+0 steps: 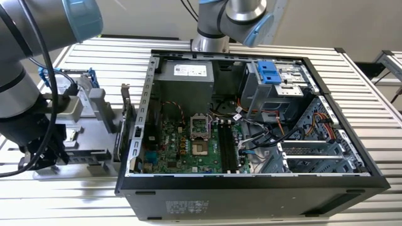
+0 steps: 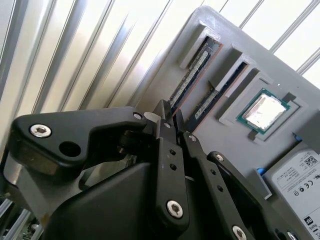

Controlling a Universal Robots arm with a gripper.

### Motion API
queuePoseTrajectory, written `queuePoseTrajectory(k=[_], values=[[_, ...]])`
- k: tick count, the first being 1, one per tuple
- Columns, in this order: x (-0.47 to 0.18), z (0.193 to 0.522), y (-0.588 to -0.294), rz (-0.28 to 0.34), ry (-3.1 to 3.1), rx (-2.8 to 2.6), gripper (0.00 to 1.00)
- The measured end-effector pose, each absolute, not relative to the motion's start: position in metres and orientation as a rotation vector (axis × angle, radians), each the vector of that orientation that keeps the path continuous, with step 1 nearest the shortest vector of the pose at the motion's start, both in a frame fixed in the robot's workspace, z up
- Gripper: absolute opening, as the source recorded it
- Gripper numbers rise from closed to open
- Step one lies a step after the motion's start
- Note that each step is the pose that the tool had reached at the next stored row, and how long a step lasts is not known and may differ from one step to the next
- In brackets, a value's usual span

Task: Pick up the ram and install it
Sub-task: 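Pick up the ram and move it above insertion slot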

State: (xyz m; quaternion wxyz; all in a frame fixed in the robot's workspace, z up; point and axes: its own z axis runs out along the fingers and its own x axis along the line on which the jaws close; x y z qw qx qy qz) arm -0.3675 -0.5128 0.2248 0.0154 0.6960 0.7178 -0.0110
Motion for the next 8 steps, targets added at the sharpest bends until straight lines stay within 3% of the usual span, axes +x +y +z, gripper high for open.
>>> queuePoseTrajectory(k=[8], values=[[-0.3674,0.2314,-0.5128,-0.034,2.228,2.171,0.00]])
